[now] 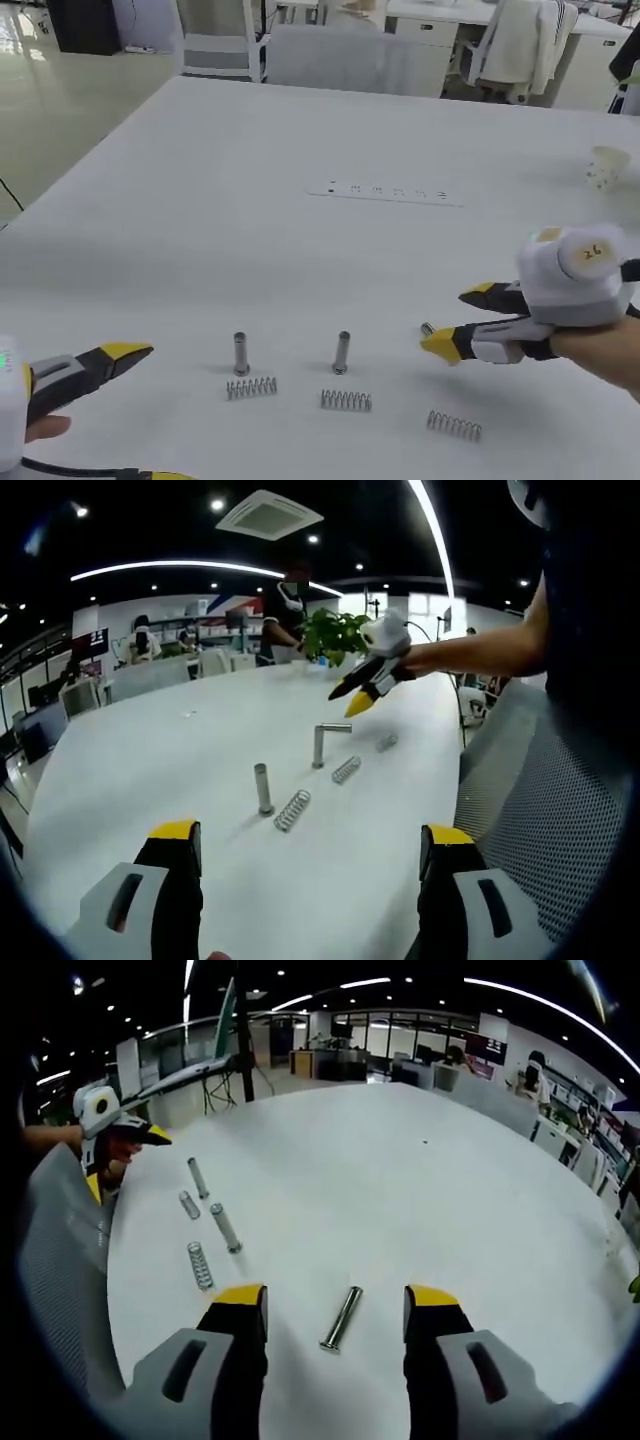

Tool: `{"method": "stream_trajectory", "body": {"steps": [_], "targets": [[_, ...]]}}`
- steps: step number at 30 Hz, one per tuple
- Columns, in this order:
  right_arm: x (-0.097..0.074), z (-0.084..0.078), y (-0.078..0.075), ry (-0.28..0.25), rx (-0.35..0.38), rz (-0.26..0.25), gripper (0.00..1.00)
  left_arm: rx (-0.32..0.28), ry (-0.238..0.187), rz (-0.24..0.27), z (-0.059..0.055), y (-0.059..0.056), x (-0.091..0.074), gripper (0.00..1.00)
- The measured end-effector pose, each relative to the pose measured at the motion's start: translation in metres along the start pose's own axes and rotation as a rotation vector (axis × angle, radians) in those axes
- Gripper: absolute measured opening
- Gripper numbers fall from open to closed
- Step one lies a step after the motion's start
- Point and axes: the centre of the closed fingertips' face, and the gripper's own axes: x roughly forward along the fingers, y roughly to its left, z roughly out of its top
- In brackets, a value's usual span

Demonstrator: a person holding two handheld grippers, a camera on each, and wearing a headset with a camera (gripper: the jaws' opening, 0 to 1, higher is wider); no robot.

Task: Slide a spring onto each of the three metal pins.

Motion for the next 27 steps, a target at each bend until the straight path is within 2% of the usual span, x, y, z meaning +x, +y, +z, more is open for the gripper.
{"method": "stream_trajectory", "body": {"steps": [10, 13, 19, 24, 27], "targets": [[0.010, -0.006, -0.007, 0.046, 0.032, -0.024, 0.46, -0.005, 0.002, 0.005, -0.001, 0.001, -0.002, 0.87], [0.013, -0.008, -0.009, 0.072, 0.019, -0.035, 0.44, -0.005, 0.004, 0.004, -0.001, 0.001, -0.002, 0.87], [0.018, -0.007, -0.009, 0.080, 0.041, -0.043, 0.41, -0.005, 0.002, 0.008, 0.000, 0.002, -0.002, 0.87], [0.022, -0.012, -0.012, 0.112, 0.055, -0.060, 0.35, -0.005, 0.005, 0.006, -0.001, 0.002, -0.002, 0.86], [0.023, -0.012, -0.012, 0.113, 0.067, -0.060, 0.33, -0.006, 0.005, 0.006, -0.001, 0.002, -0.002, 0.86]]}}
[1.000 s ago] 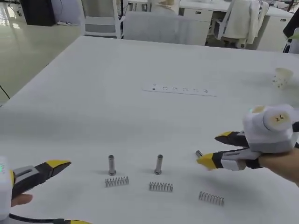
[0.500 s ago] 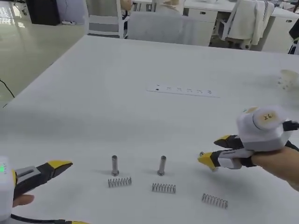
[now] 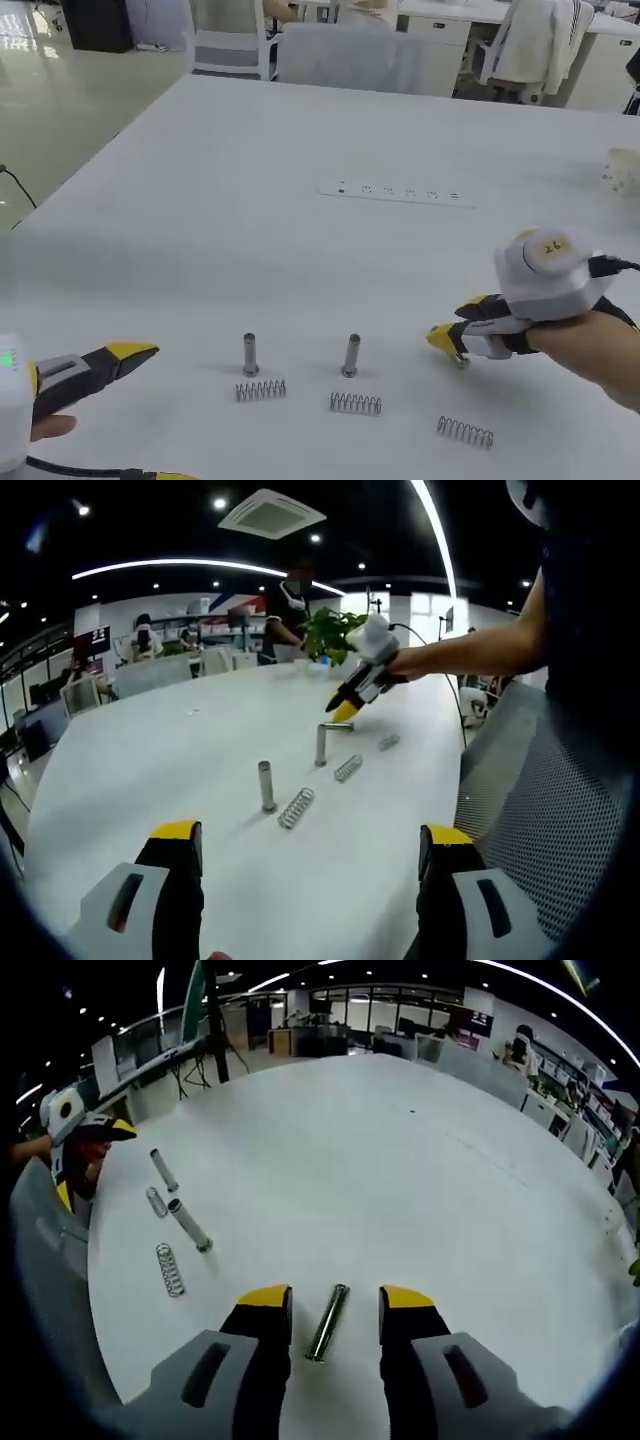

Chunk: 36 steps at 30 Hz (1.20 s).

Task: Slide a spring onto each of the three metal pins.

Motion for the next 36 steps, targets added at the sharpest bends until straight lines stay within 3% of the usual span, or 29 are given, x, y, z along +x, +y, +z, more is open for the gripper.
{"method": "stream_trajectory", "body": {"steps": [12, 36], "targets": [[0.007, -0.005, -0.002, 0.052, 0.037, -0.019, 0.19, -0.005, 0.000, 0.000, -0.001, 0.002, 0.001, 0.85], [0.017, -0.016, -0.006, 0.143, 0.043, -0.036, 0.12, -0.018, -0.007, 0.010, -0.003, 0.006, -0.001, 0.84]]}}
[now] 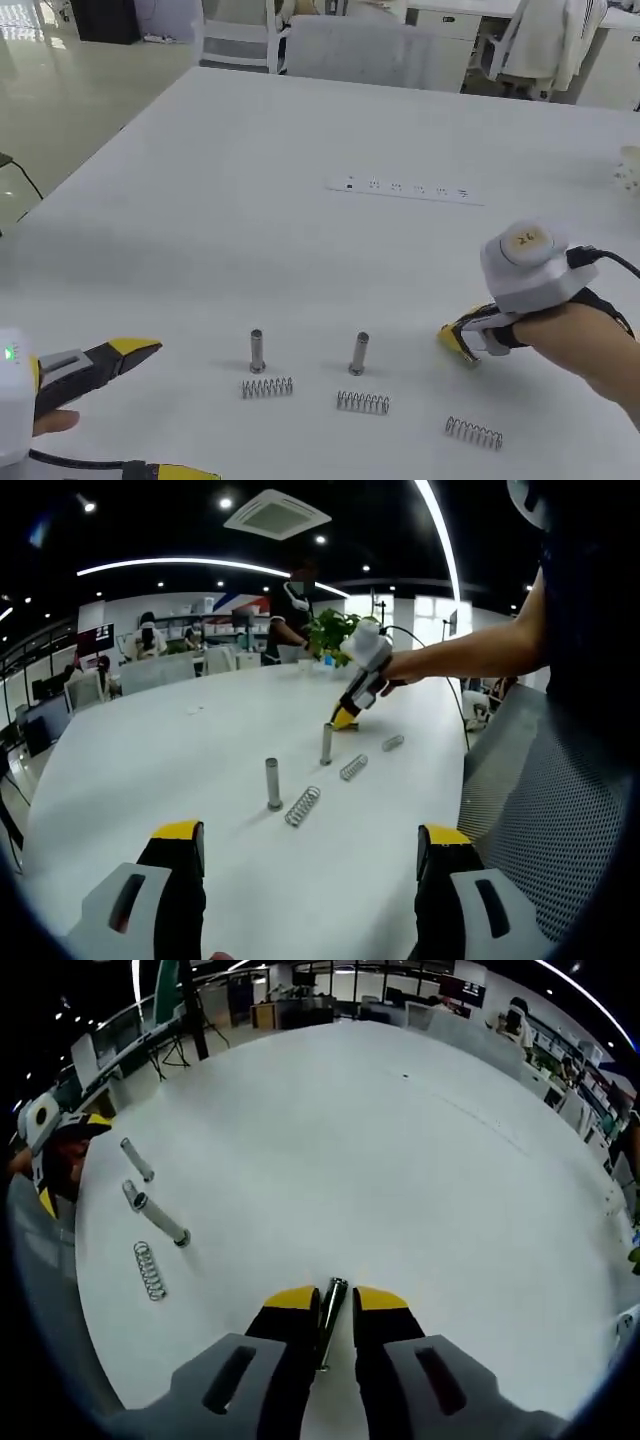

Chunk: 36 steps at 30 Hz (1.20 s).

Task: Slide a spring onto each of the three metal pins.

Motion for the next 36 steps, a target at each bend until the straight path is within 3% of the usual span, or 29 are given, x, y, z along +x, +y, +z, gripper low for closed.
{"method": "stream_trajectory", "body": {"steps": [23, 36], "targets": [[0.001, 0.000, -0.002, 0.029, 0.073, -0.034, 0.05, -0.005, 0.000, -0.004, -0.001, -0.001, -0.001, 0.83], [-0.010, -0.002, 0.003, 0.001, 0.101, -0.033, 0.05, 0.002, -0.001, -0.009, 0.001, -0.001, -0.002, 0.82]]}}
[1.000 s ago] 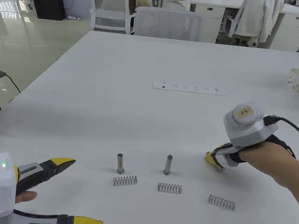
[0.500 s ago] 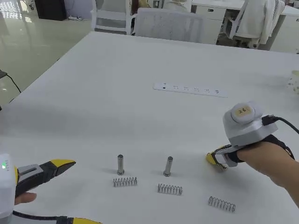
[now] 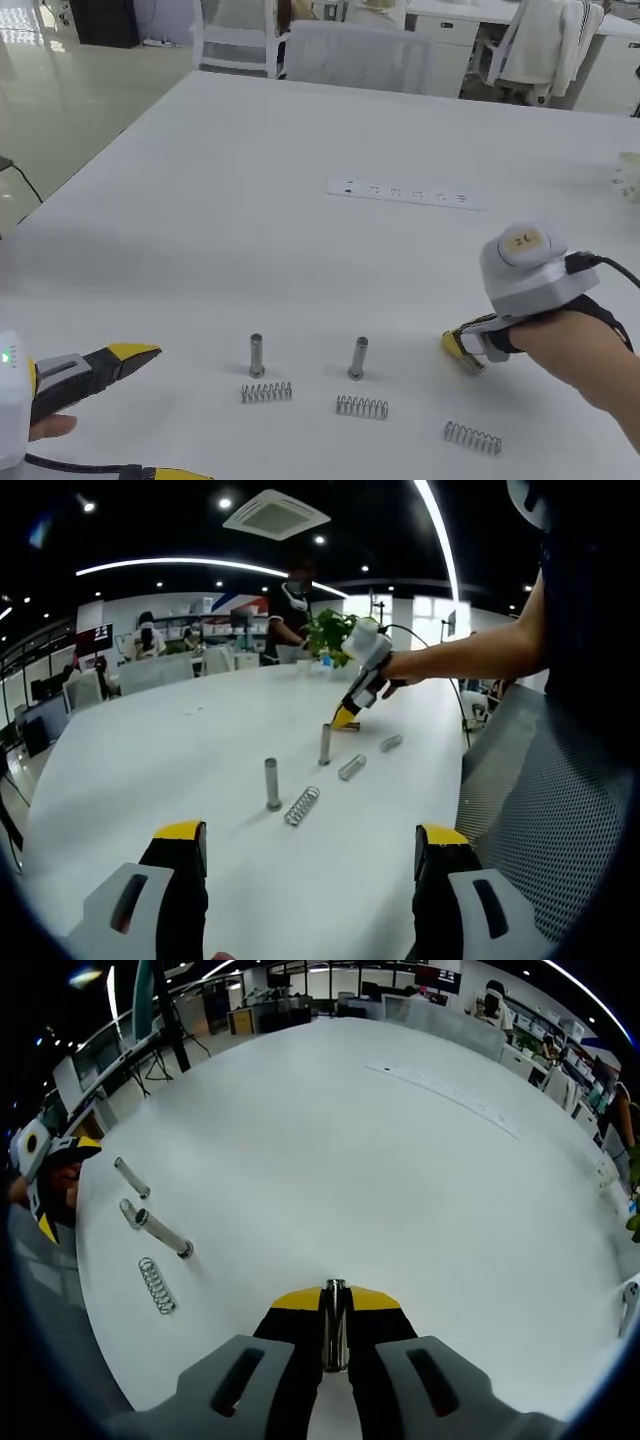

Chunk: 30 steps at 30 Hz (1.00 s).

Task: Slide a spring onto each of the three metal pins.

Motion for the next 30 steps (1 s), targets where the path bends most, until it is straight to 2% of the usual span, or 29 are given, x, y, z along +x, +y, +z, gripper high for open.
{"method": "stream_trajectory", "body": {"steps": [13, 30], "targets": [[-0.022, 0.006, 0.009, -0.045, -0.020, -0.006, 0.05, 0.014, -0.009, -0.009, 0.003, -0.004, 0.000, 0.82], [-0.036, 0.006, 0.017, -0.083, -0.022, -0.007, 0.05, 0.031, -0.015, -0.020, 0.009, -0.008, 0.001, 0.82]]}}
